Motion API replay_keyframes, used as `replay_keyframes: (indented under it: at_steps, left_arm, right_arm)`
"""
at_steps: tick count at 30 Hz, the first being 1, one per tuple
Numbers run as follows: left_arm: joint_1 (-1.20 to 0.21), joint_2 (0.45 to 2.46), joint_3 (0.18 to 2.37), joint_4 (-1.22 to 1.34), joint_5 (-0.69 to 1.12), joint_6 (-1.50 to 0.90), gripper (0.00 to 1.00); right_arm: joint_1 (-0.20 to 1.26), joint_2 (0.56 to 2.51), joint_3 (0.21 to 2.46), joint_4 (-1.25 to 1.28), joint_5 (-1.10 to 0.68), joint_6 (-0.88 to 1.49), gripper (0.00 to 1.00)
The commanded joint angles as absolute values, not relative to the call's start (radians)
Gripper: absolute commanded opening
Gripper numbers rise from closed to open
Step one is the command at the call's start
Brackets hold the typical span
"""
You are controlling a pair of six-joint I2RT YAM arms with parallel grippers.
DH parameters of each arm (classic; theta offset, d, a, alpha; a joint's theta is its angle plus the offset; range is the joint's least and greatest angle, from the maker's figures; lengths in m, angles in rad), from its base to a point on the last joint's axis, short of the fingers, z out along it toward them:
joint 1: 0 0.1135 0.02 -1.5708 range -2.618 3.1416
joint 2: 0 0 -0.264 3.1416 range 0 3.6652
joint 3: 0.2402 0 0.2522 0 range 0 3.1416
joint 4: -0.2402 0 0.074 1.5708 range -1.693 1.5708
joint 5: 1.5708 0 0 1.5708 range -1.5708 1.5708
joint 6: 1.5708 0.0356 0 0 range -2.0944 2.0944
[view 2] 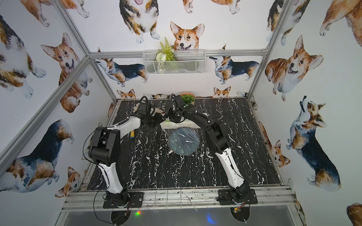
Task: Wrap the plate with plastic wrap
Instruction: Tear off the plastic wrap from the plastic wrap cutting box.
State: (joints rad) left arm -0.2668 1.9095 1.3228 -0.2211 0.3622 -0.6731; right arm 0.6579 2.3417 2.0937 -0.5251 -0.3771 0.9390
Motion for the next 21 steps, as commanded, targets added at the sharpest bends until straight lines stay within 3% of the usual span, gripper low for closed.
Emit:
replay_keyframes:
  at_steps: [1, 8, 14, 21]
  left_arm:
    - [-0.278, 1.879, 1.339, -0.241, 0.424, -0.592, 0.65]
    - [-0.283, 1.861, 1.366, -0.285, 0.397, -0.519, 0.73]
    - [-0.312, 1.852, 1.381, -0.393, 0.304, -0.387, 0.76]
    - [-0.37, 1.872, 1.415, -0.488, 0.148, -0.28, 0.77]
  right_arm:
    - [0.617, 2.257, 2.039, -0.515, -0.398, 0.9, 0.59]
    - [0.54, 2.078, 1.903, -0.463, -0.508, 0.816, 0.6]
    - [0.401, 1.92, 1.724, -0.674, -0.236, 0.676, 0.62]
    - [0.26, 1.838, 1.549, -0.713, -0.099, 0.586, 0.66]
